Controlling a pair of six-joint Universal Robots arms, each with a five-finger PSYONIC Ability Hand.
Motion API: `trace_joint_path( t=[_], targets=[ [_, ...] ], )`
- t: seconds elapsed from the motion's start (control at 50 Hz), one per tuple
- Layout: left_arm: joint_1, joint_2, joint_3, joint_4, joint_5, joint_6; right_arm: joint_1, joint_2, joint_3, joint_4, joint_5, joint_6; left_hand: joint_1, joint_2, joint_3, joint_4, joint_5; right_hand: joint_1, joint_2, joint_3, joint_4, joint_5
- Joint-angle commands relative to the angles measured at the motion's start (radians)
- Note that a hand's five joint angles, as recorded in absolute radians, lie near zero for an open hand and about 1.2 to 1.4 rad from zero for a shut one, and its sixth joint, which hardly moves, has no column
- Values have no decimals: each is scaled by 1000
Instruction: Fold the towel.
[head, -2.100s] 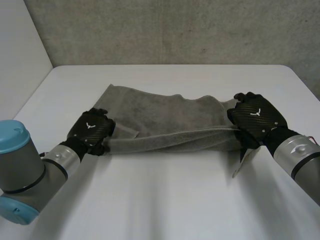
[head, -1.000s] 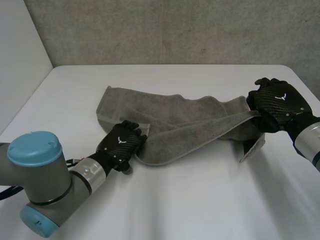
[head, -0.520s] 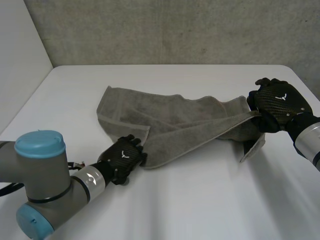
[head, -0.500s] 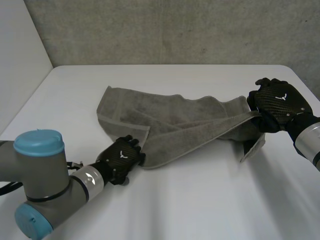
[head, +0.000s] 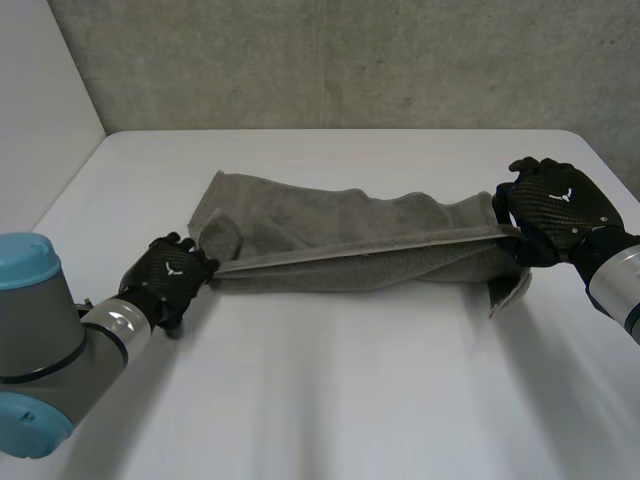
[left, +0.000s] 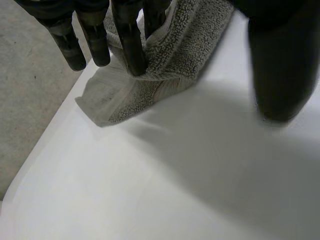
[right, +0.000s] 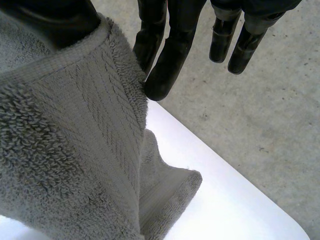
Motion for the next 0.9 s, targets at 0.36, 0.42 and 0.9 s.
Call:
trace_joint_path(
  t=[0.36, 0.42, 0.9],
  targets=[
    [-22, -24, 30, 201, -1, -84, 4, 8, 9, 0, 0, -3, 631, 632, -49, -56, 632, 96, 57, -1, -53, 44],
    [-38, -47, 52, 203, -1, -85, 2, 8, 9, 0, 0, -3, 918, 919, -49, -56, 919, 96, 57, -1, -53, 44],
    [8, -47, 32, 195, -61, -84, -7, 11, -11, 26, -2, -5, 67, 68, -49, -56, 68, 96, 57, -1, -53, 44]
  ],
)
